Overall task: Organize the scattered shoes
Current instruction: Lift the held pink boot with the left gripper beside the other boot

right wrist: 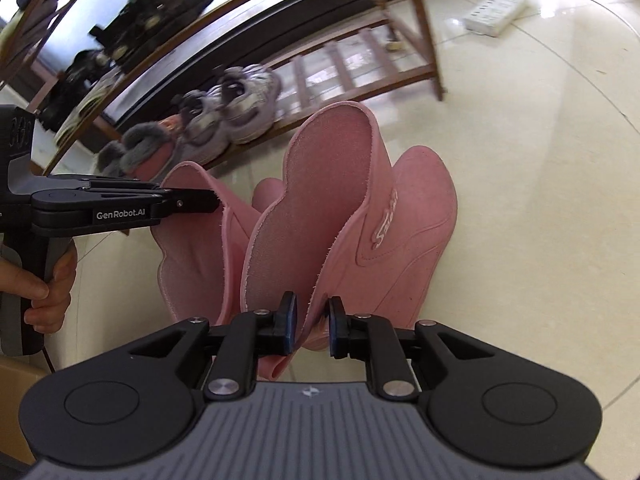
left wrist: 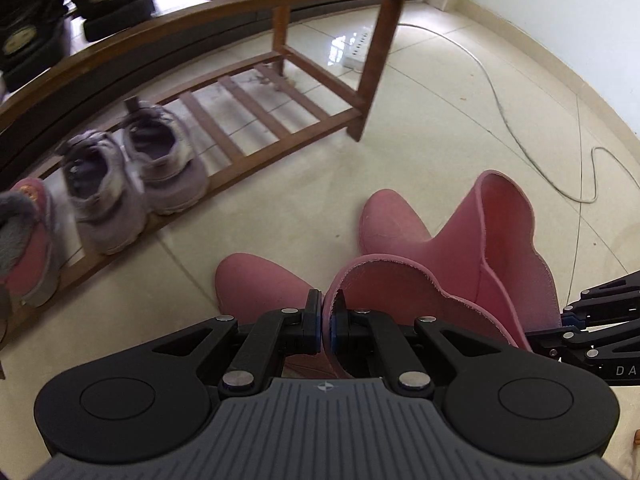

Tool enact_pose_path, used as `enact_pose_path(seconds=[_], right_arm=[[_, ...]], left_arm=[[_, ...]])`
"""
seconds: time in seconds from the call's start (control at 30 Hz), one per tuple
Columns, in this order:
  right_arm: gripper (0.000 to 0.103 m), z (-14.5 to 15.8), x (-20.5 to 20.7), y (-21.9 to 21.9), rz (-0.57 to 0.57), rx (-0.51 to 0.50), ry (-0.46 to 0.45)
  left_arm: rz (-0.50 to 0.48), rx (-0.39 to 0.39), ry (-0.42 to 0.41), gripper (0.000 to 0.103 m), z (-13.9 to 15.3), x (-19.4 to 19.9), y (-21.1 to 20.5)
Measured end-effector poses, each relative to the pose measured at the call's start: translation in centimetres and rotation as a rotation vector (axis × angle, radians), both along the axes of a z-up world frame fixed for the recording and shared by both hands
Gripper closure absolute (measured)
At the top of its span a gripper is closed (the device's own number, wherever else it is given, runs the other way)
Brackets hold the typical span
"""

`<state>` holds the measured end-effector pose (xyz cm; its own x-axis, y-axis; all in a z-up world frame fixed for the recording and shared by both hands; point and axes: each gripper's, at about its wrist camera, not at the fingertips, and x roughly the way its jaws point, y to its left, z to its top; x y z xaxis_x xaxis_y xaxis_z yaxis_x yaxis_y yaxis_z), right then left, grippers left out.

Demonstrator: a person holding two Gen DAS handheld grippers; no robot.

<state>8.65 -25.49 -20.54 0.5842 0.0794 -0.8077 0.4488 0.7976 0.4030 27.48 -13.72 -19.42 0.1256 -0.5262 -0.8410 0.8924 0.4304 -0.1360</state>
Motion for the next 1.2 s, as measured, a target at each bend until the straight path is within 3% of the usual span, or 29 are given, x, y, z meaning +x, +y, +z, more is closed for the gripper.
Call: enact_pose_path(seconds=[0.27,0.53,0.73,0.8,0.9,0.97,1.2], right_arm=[[0.084,0.2,1.6,1.7,0.039,0.001,-0.003],[0.085,0.3,0.4,0.2,-0.008,-0.020,0.004],[0.087,1.2,0.4,-0.3,-0.007,-0.062,-0.009],[0.083,1.3,0.5,-0.4,0.001,-0.070,-0.002],[0.077,1.6,0.3,-0.2,0.006,-0.091,0.000],[0.065,2.1,-0.2,-0.2,0.010,-0.093,-0.018],[0.037,4.1,-1.4,1.0,0.063,-0.154,-0.050]], left_arm=[[-0.018,0.003,-0.007,0.098,0.1,0.7,1.4],[-0.086,0.010,-0.045,0.098,0.1,0.0,0.5],[-0.086,-0.002,-0.052,0.093,0.3,-0.2,1.0],[-0.078,-0.017,-0.044,0.089,0.5,-0.3,1.4],[-0.067,-0.039,-0.035,0.065,0.8,-0.7,2.0],[-0.061,-0.055,-0.030,0.049,1.1,-1.2,2.6],[-0.094,-0.110,0.017,0.045,1.8,-4.2,5.2]])
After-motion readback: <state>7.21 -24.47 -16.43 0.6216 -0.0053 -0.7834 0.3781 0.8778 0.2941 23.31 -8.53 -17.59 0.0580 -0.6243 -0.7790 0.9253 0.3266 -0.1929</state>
